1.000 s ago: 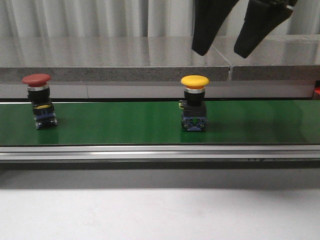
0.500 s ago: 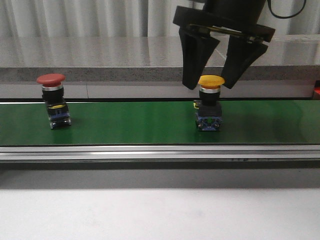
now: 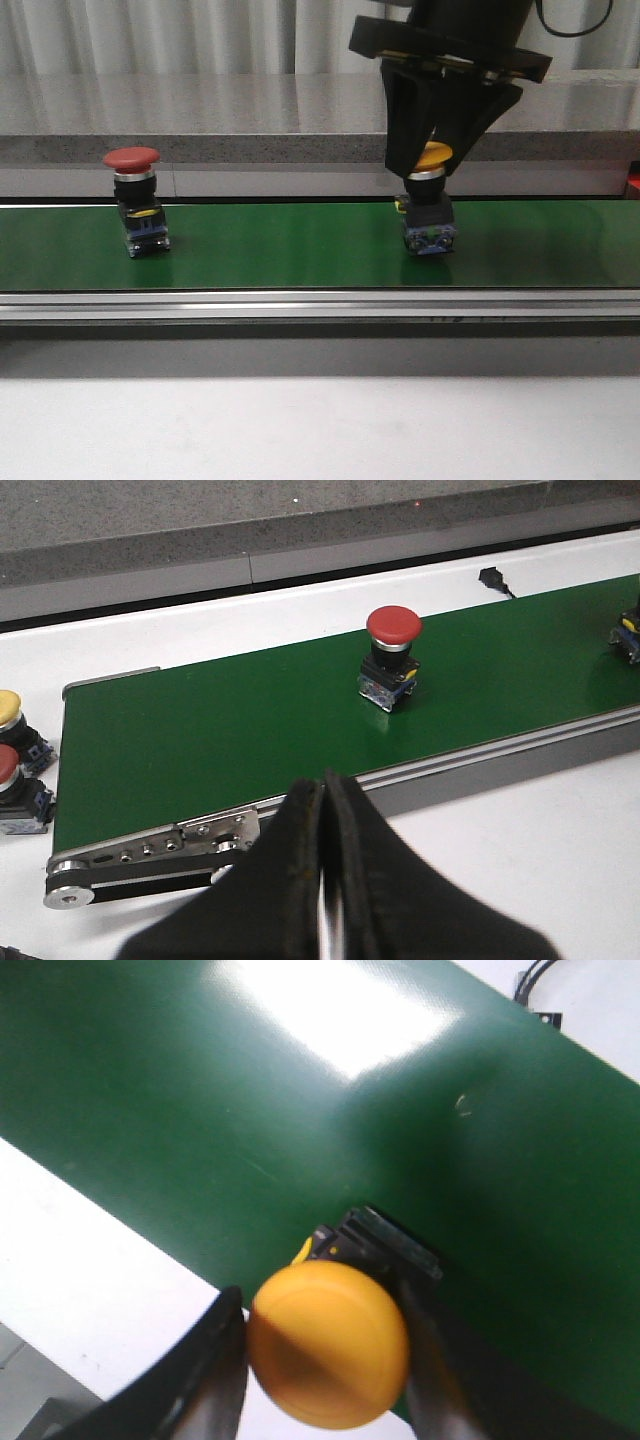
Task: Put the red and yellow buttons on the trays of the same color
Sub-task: 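Lower the right gripper onto the yellow button on the belt and grasp it, then carry the yellow button to the yellow tray and open the right gripper, then move the right gripper back over the red button on the belt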
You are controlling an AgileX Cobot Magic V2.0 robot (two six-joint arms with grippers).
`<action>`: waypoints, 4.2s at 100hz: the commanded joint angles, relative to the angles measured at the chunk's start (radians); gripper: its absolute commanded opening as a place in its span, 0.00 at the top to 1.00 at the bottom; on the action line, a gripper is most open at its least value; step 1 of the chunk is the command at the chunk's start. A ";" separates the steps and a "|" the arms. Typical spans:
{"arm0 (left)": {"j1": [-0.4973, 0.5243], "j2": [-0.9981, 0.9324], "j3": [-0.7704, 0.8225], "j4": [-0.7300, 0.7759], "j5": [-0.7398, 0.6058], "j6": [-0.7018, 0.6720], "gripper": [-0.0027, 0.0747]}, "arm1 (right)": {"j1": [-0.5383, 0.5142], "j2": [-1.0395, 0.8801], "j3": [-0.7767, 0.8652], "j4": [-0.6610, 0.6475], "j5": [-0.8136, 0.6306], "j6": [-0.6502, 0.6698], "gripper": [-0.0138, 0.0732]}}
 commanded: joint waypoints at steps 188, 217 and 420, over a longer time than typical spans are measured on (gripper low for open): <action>-0.006 0.008 -0.027 -0.017 -0.077 -0.007 0.99 | -0.973 -0.227 0.426 -0.020 -0.411 0.227 0.56; -0.006 0.008 -0.027 -0.017 -0.077 -0.007 0.99 | -0.973 -0.163 0.426 0.021 -0.449 0.227 0.54; -0.006 0.008 -0.027 -0.017 -0.077 -0.007 0.99 | -0.068 -0.452 0.356 -0.086 -0.256 0.066 0.19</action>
